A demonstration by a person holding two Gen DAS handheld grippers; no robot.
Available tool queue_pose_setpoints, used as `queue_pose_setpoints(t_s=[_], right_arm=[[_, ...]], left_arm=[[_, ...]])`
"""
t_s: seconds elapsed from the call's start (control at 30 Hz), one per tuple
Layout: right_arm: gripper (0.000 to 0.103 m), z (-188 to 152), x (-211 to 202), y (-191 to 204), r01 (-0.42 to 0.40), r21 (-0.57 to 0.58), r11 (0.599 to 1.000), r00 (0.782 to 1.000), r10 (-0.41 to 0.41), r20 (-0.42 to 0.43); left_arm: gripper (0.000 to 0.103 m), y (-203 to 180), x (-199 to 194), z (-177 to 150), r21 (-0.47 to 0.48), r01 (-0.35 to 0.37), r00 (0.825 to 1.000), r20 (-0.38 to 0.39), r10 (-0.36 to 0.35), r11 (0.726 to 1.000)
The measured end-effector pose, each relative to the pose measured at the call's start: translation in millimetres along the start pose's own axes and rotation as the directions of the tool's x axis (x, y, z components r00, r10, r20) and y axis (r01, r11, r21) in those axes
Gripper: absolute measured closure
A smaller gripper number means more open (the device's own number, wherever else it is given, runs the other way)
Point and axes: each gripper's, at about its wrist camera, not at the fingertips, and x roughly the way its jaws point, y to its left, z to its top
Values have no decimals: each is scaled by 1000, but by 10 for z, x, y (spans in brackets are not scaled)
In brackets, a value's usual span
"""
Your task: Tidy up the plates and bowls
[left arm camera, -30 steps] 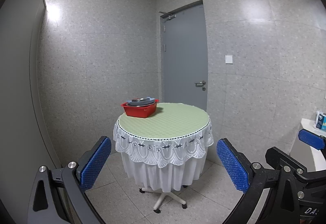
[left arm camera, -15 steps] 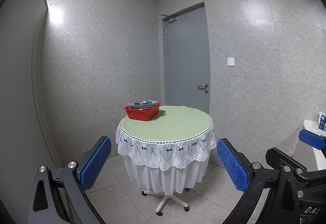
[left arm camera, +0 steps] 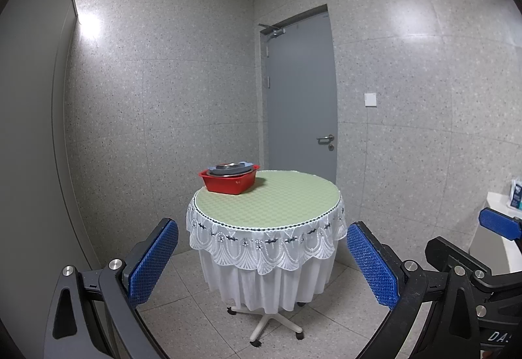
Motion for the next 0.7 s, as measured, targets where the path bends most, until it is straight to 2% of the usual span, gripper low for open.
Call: queue_pose_setpoints(t_s=[0.7], right_arm=[[0, 28, 2, -1, 0, 0, 1000, 1000, 0, 2]], left_arm=[[1, 39, 2, -18, 2, -1, 1000, 6, 1, 1000]])
